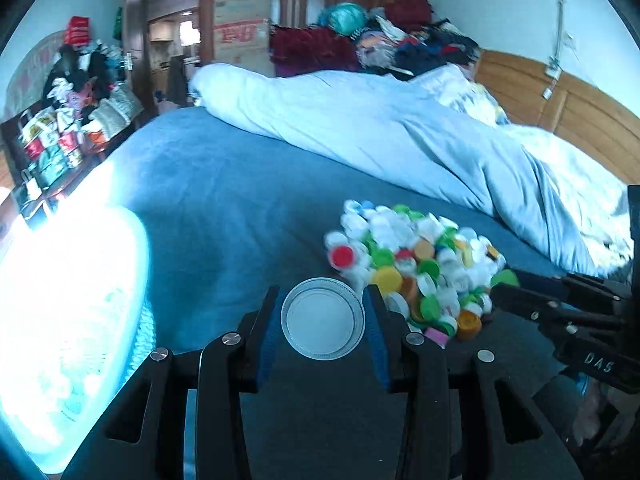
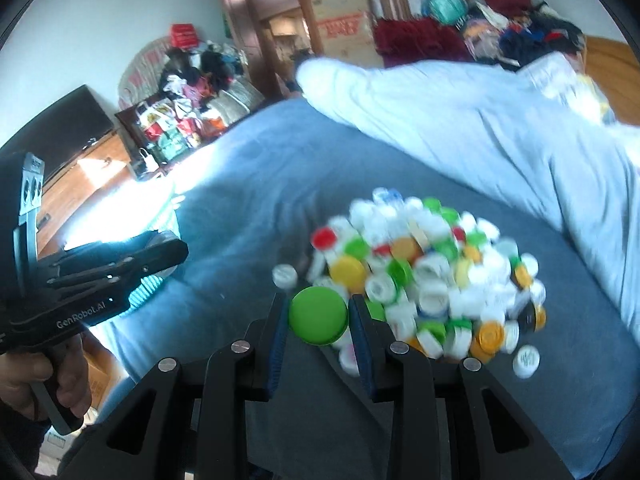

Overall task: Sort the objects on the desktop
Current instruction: 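Carry the white and green caps over the basket and open both tools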

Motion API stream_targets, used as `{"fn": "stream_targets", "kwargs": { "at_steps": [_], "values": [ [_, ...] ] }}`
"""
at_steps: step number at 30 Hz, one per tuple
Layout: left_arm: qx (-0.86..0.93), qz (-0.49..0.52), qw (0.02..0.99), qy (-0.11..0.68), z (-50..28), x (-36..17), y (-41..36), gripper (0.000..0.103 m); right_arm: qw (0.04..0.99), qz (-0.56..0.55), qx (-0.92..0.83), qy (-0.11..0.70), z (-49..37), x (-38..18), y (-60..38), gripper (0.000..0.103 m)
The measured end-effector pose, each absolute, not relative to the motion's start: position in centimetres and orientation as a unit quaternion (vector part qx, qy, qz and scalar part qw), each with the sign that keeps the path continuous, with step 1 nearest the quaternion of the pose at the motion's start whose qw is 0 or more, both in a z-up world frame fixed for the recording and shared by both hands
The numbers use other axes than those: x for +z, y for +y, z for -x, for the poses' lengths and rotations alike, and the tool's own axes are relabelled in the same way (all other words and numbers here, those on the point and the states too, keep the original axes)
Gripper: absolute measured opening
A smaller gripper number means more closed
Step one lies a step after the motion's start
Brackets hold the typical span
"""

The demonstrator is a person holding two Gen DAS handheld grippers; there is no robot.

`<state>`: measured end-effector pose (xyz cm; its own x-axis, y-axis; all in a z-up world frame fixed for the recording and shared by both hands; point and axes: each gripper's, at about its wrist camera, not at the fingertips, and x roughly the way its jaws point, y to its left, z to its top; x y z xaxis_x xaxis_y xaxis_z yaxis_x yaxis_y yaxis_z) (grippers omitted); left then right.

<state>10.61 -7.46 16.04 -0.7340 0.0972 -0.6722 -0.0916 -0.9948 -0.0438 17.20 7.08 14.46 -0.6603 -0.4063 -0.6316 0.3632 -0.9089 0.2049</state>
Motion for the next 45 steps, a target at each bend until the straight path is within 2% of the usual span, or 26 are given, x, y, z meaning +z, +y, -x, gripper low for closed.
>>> {"fn": "stream_targets", "kwargs": {
  "at_steps": [12, 23, 32, 45],
  "values": [
    [0.937, 0.344, -0.046, -0.027, -11.2, 19.4, -14.8, 0.035, 0.246, -0.291, -0.925, -0.012, -14.9, 21.6, 1.3, 0.033],
    [0.93, 0.336, -0.139, -0.057, -12.4, 20.3, -22.7, 0.035, 0.31, -0.262, -0.914, 0.013, -13.8, 25.3, -7.4, 0.033],
    [0.92, 0.348, -0.169, -0.068, -12.8, 19.8, -26.8, 0.035, 0.354, -0.277, -0.892, 0.033, -13.3, 25.7, -14.2, 0.034],
    [0.899, 0.384, -0.188, -0.094, -13.4, 17.2, -30.8, 0.035, 0.401, -0.338, -0.85, 0.056, -12.8, 22.5, -20.7, 0.034]
  ]
}}
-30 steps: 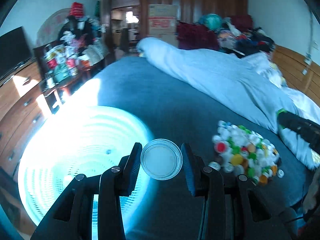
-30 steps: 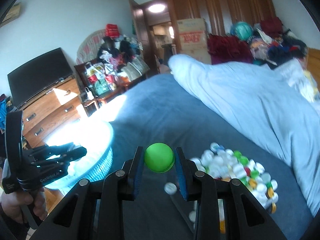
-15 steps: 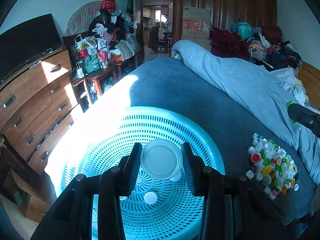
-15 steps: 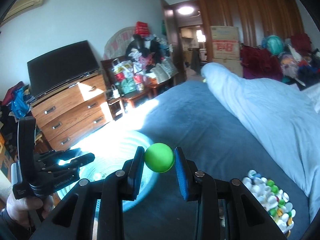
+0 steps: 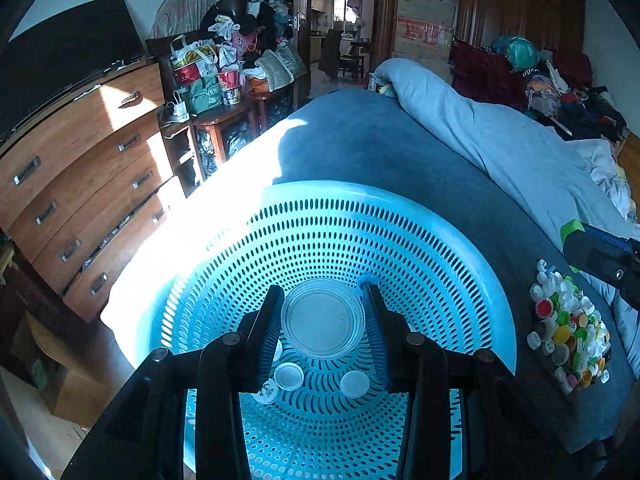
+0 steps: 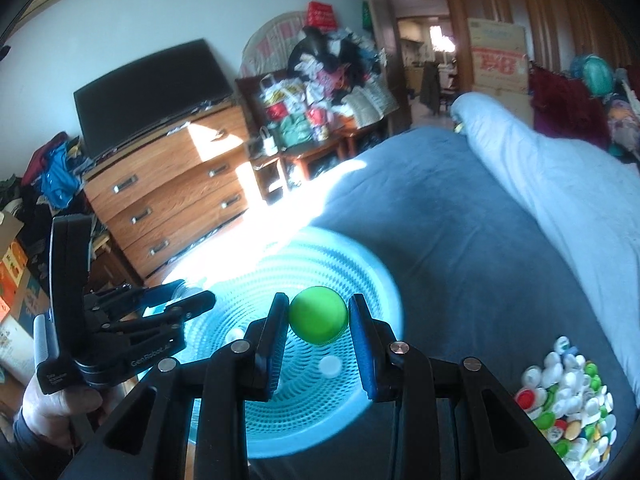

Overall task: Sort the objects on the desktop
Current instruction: 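Carry the white and green caps over the basket and open both tools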

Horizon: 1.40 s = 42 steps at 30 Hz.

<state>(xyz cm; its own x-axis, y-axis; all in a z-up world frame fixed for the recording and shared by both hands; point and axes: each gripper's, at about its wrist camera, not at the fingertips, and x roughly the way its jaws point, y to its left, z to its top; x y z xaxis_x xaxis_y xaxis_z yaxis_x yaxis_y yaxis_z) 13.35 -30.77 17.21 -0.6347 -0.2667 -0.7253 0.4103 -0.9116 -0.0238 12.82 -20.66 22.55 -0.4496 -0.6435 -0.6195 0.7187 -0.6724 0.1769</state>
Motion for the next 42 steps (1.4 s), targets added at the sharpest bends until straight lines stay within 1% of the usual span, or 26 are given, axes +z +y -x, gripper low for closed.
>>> {"fn": "stream_targets", "kwargs": {
  "at_steps": [8, 20, 22, 23, 24, 25, 28, 30, 34, 36, 40, 42],
  "values": [
    [-0.891, -0.402, 0.188, 0.098, -13.6, 15.9, -31.8, 0.035, 0.416, -0.366, -0.83, 0.064, -13.1, 20.3, -23.2, 0.034],
    [-0.885, -0.41, 0.198, 0.101, -13.8, 15.2, -32.3, 0.035, 0.415, -0.371, -0.828, 0.063, -13.2, 19.4, -23.5, 0.035],
    [-0.883, -0.411, 0.202, 0.098, -13.7, 15.3, -32.3, 0.037, 0.414, -0.371, -0.829, 0.06, -13.3, 19.4, -23.4, 0.047],
    [-0.884, -0.41, 0.204, 0.097, -13.7, 15.4, -32.2, 0.04, 0.413, -0.37, -0.831, 0.059, -13.3, 19.5, -23.4, 0.056],
    [-0.884, -0.409, 0.204, 0.098, -13.7, 15.5, -32.2, 0.041, 0.411, -0.368, -0.832, 0.057, -13.3, 19.5, -23.3, 0.058],
    [-0.884, -0.408, 0.205, 0.096, -13.7, 15.6, -32.1, 0.043, 0.411, -0.367, -0.833, 0.055, -13.3, 19.6, -23.2, 0.058],
    [-0.884, -0.41, 0.206, 0.094, -13.7, 15.6, -31.9, 0.043, 0.411, -0.365, -0.834, 0.051, -13.4, 19.9, -22.8, 0.059],
    [-0.883, -0.412, 0.207, 0.092, -13.6, 15.6, -31.8, 0.043, 0.411, -0.362, -0.836, 0.048, -13.6, 20.1, -22.5, 0.064],
    [-0.887, -0.406, 0.202, 0.088, -13.8, 16.4, -31.1, 0.043, 0.411, -0.345, -0.843, 0.033, -14.0, 20.9, -20.9, 0.068],
    [-0.896, -0.396, 0.182, 0.086, -13.9, 17.3, -29.7, 0.043, 0.408, -0.324, -0.853, 0.023, -14.5, 21.4, -19.1, 0.072],
    [-0.92, -0.372, 0.106, 0.058, -13.5, 19.4, -24.2, 0.043, 0.368, -0.291, -0.883, 0.003, -15.9, 21.1, -13.4, 0.072],
    [-0.93, -0.361, 0.055, 0.048, -13.2, 20.2, -20.4, 0.046, 0.332, -0.287, -0.899, -0.011, -16.1, 20.4, -9.4, 0.072]
  ]
}}
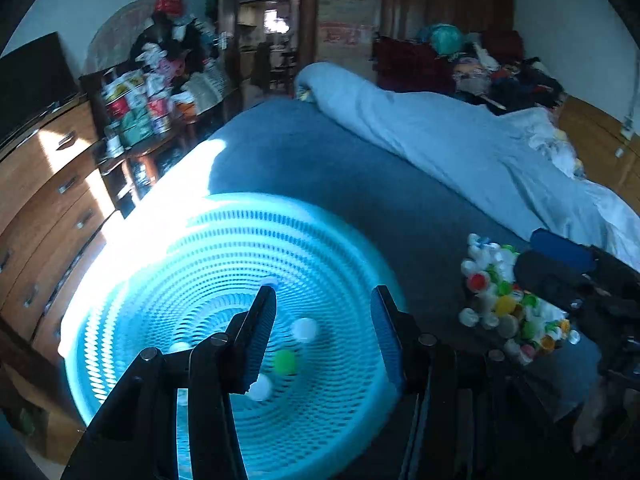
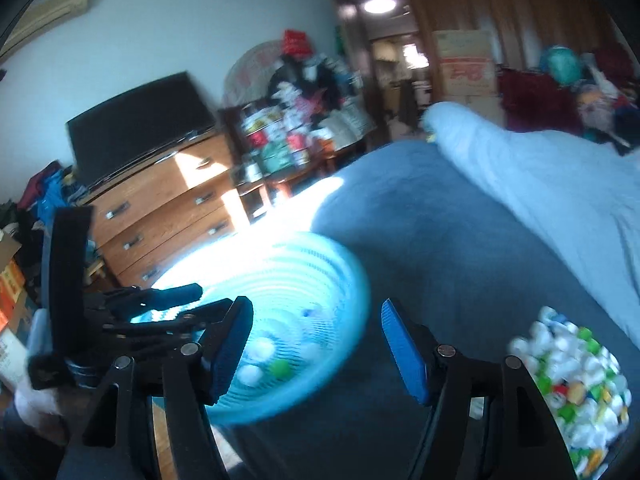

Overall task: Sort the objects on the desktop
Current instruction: 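Carry the white and green caps over the basket and open both tools, then grasp a green-printed white cap with each tool from the heap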

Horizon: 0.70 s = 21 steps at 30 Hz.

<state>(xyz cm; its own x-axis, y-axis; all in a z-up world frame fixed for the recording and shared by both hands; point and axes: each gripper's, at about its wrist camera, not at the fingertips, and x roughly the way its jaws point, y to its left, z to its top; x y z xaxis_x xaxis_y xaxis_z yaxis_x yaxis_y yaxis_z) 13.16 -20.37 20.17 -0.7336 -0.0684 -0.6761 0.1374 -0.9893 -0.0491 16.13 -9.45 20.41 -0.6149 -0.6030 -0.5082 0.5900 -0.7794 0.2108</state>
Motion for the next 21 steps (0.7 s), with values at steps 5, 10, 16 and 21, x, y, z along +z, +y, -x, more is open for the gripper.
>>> {"fn": "stream_targets", "kwargs": {
  "at_steps": [5, 10, 16, 21],
  "values": [
    [-0.935, -0.348, -0.069, 0.023, -12.0, 19.4, -10.9, 0.061, 0.235, -0.295, -0.926, -0.035, -16.9, 18.3, 1.0, 0.075],
    [-0.917, -0.383, -0.111, -0.01, -8.0, 12.2, -6.7, 0.061, 0.147, -0.341, -0.926, -0.064, -17.6, 14.3, 10.0, 0.077],
    [-0.902, -0.418, -0.109, 0.0, -3.6, 5.5, -7.9, 0.061, 0.1, -0.379, -0.916, -0.091, -18.2, 10.5, 16.2, 0.077],
    [-0.897, -0.418, -0.142, -0.034, -1.4, 3.8, -6.0, 0.061, 0.08, -0.396, -0.908, -0.111, -17.5, 8.0, 19.2, 0.077]
  ]
}}
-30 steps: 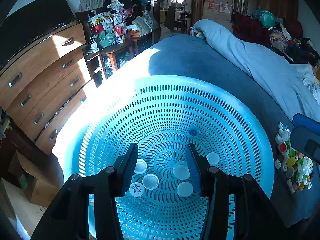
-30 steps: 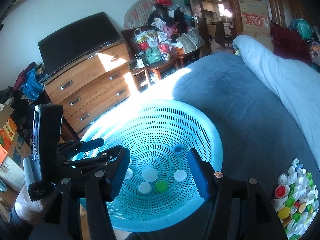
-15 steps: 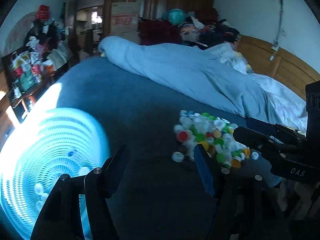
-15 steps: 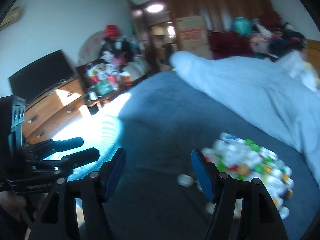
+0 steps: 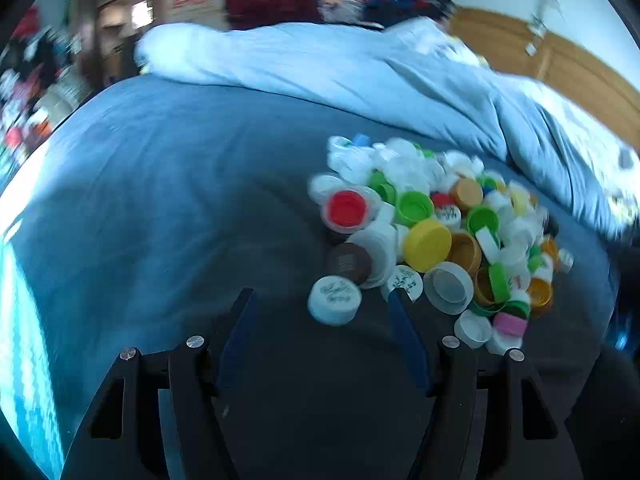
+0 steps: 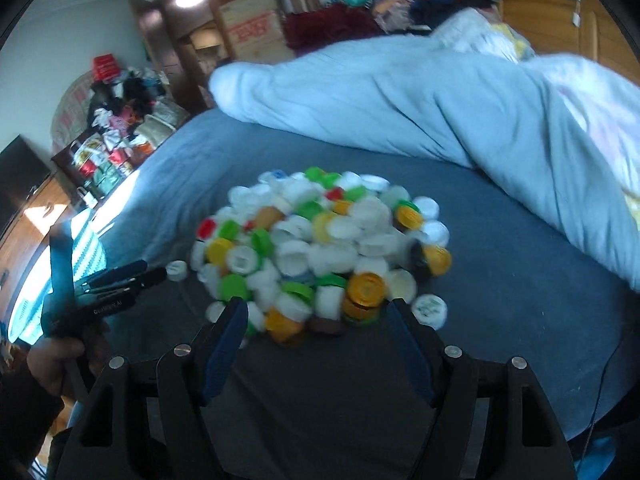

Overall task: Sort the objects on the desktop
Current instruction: 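Grasp a green-printed white cap with each tool from the heap, then carry both green-printed white caps toward the blue basket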

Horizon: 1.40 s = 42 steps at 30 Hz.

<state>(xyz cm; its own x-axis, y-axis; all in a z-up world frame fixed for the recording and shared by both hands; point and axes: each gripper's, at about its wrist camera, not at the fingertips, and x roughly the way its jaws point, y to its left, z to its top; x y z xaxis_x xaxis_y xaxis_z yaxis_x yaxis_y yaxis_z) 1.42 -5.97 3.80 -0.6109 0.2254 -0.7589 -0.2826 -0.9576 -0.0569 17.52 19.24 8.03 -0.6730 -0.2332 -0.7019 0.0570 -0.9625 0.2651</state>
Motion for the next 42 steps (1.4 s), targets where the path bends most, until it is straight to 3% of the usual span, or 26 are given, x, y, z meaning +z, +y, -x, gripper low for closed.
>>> {"fn": "stream_targets", "kwargs": {
  "at_steps": [4, 6, 7, 8, 12, 23, 25, 27, 42],
  "values": [
    [0.885, 0.436, 0.152, 0.062, -0.1, 2.5, -5.0, 0.06, 0.075, -0.404, -0.904, -0.121, -16.9, 6.7, 20.5, 0.077],
    [0.88, 0.444, 0.155, 0.069, 0.4, 2.3, -4.7, 0.044, 0.075, -0.405, -0.903, -0.122, -16.6, 6.4, 20.7, 0.077],
    [0.875, 0.454, 0.147, 0.073, 0.7, 2.0, -4.7, 0.027, 0.074, -0.406, -0.903, -0.123, -16.5, 6.2, 20.9, 0.077],
    [0.876, 0.456, 0.142, 0.07, 0.7, 1.9, -4.9, 0.025, 0.073, -0.407, -0.902, -0.126, -16.4, 6.0, 21.1, 0.077],
    [0.882, 0.448, 0.137, 0.053, 0.0, 2.2, -5.3, 0.025, 0.069, -0.417, -0.898, -0.125, -16.1, 5.0, 21.6, 0.071],
    [0.89, 0.424, 0.16, 0.044, -3.2, 4.8, -2.7, 0.025, 0.03, -0.458, -0.882, -0.102, -12.7, 1.5, 23.8, 0.07],
    [0.892, 0.421, 0.159, 0.045, -3.4, 5.3, -2.1, 0.025, 0.02, -0.462, -0.882, -0.089, -12.4, 1.2, 23.8, 0.058],
    [0.893, 0.42, 0.158, 0.043, -3.6, 5.7, -1.7, 0.025, 0.011, -0.462, -0.882, -0.089, -12.4, 1.1, 24.0, 0.033],
    [0.909, 0.408, 0.064, 0.053, -6.3, 10.2, -1.1, 0.025, 0.034, -0.433, -0.896, -0.091, -16.1, 3.6, 22.7, 0.032]
  ]
}}
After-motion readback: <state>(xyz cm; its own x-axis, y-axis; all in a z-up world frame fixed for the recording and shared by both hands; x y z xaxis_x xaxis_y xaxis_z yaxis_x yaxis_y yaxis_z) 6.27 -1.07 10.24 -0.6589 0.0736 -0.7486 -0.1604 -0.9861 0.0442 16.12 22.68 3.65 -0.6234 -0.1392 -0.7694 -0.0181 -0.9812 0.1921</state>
